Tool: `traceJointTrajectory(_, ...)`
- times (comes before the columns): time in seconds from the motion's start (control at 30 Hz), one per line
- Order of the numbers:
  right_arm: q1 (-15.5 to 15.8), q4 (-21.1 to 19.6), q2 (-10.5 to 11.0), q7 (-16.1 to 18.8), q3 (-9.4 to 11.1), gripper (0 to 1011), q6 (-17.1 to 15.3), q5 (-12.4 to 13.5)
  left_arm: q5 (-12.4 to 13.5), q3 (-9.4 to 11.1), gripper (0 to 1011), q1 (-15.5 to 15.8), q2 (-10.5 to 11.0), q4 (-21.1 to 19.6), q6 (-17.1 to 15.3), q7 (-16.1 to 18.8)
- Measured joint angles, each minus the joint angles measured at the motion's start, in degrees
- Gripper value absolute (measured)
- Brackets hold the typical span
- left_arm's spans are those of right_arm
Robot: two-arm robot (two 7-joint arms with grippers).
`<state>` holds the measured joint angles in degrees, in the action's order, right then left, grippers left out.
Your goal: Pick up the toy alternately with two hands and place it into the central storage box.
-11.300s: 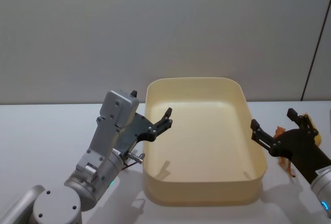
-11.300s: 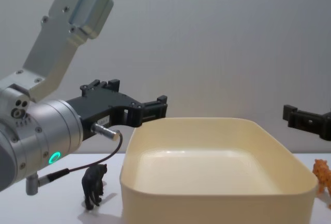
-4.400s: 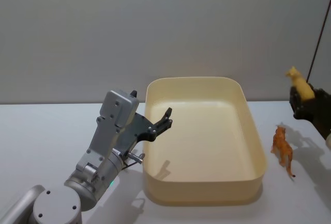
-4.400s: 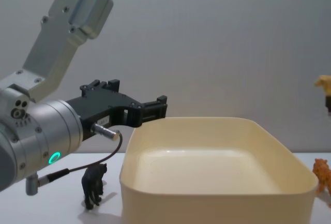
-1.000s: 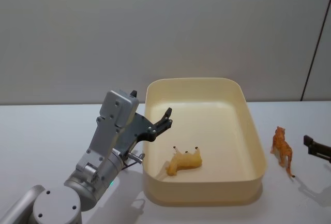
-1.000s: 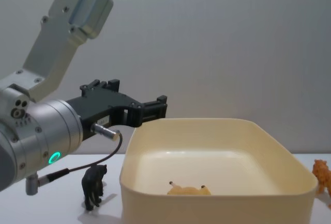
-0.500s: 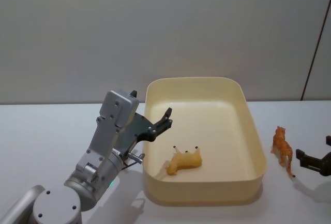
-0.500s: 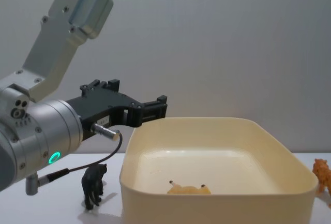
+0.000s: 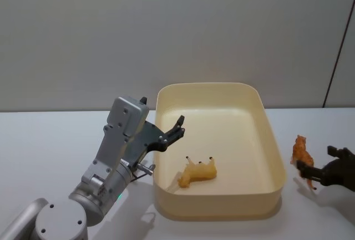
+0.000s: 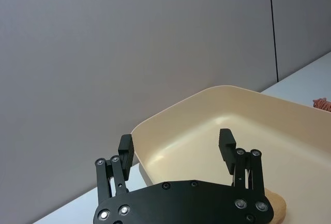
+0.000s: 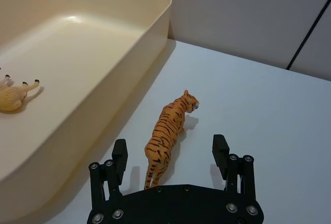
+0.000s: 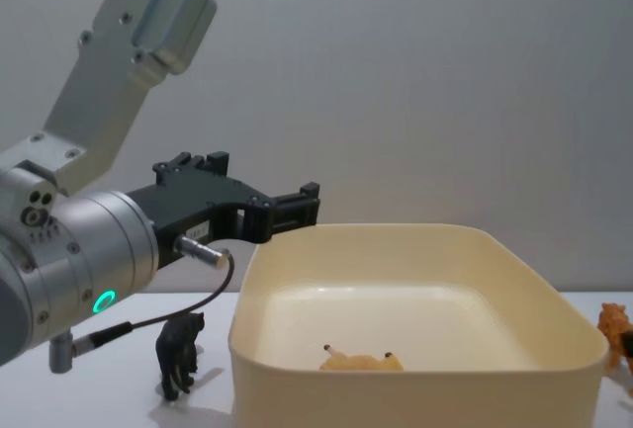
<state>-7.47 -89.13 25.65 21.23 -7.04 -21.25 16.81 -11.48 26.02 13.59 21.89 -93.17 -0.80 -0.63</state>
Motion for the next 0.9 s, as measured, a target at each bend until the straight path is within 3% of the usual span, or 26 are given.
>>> traceJointTrajectory(0.43, -3.7, 5.3, -2.9, -0.7, -2.5, 1001, -0.2, -2.5, 0.0, 0.0, 1001, 0.0, 0.0, 0.0, 0.0, 0.0)
traceJointTrajectory(0.83, -5.4, 7.8, -4.3, -1.6, -3.5, 728, -0.6, -3.7, 0.0, 0.0, 1001, 0.0, 0.0, 0.0, 0.0, 0.0)
traceJointTrajectory(0.9, -5.6, 8.1, -4.4, -1.7, -3.7, 626, -0.7, -3.8, 0.0, 0.0, 1001, 0.0, 0.0, 0.0, 0.0, 0.0)
